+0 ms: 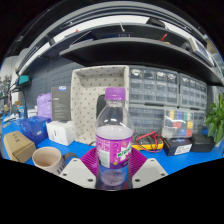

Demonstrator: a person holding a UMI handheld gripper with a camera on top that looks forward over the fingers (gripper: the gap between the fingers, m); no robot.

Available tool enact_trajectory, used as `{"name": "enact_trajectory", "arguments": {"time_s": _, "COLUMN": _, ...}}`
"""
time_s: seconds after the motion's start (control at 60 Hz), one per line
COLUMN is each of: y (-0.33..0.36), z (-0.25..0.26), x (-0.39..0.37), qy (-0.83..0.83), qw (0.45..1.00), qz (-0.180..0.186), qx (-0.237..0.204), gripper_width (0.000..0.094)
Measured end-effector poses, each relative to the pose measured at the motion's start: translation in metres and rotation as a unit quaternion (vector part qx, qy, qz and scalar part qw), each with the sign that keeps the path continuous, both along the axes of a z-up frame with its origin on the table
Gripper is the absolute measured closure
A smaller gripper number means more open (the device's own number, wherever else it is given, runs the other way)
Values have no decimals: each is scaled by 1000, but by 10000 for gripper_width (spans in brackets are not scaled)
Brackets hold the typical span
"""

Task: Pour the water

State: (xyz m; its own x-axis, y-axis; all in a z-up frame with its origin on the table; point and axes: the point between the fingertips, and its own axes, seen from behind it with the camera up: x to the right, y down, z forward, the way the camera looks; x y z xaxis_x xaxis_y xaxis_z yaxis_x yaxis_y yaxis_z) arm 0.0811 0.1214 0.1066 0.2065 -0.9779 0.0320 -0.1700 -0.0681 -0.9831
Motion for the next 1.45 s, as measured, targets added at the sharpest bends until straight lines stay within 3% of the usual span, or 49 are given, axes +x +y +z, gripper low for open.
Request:
{"name": "enact_trajectory", "arguments": {"time_s": 0.233, "y": -3, "z": 0, "x": -1, "qy": 2, "qw": 1000, "qz": -13, "qx": 8, "gripper_width": 416}}
{"name": "enact_trajectory", "arguments": {"time_s": 0.283, "y": -4, "z": -2, "x": -5, "qy": 9, "qw": 1000, "qz": -16, "qx": 10, "gripper_width": 279}}
{"name": "enact_trajectory", "arguments": {"time_s": 0.317, "y": -5, "z": -4, "x": -8, "qy": 12, "qw": 1000, "qz": -17, "qx": 10, "gripper_width": 247}}
{"name": "enact_trajectory", "arguments": {"time_s": 0.35, "y": -7, "z": -4, "x": -12, "qy": 12, "qw": 1000, "qz": -20, "qx": 8, "gripper_width": 130}}
{"name": "enact_trajectory", "arguments": {"time_s": 0.517, "y": -15, "z": -9, "x": -53, "qy": 17, "qw": 999, "qz": -32, "qx": 1, "gripper_width": 103}}
{"name": "enact_trajectory", "arguments": {"time_s": 0.683, "y": -19, "z": -14, "x": -113, "qy": 28, "qw": 998, "qz": -47, "qx": 24, "gripper_width": 102}}
{"name": "enact_trajectory", "arguments": {"time_s": 0.85, "y": -23, "z": -16, "x": -165, "qy": 38, "qw": 994, "qz": -86, "qx": 52, "gripper_width": 102}}
{"name": "enact_trajectory", "arguments": {"time_s": 0.983, "y": -28, "z": -14, "x": -188, "qy": 37, "qw": 993, "qz": -105, "qx": 40, "gripper_width": 106}}
{"name": "enact_trajectory", "arguments": {"time_s": 1.45, "y": -18, "z": 20, "x": -215, "qy": 5, "qw": 995, "qz": -98, "qx": 33, "gripper_width": 107}}
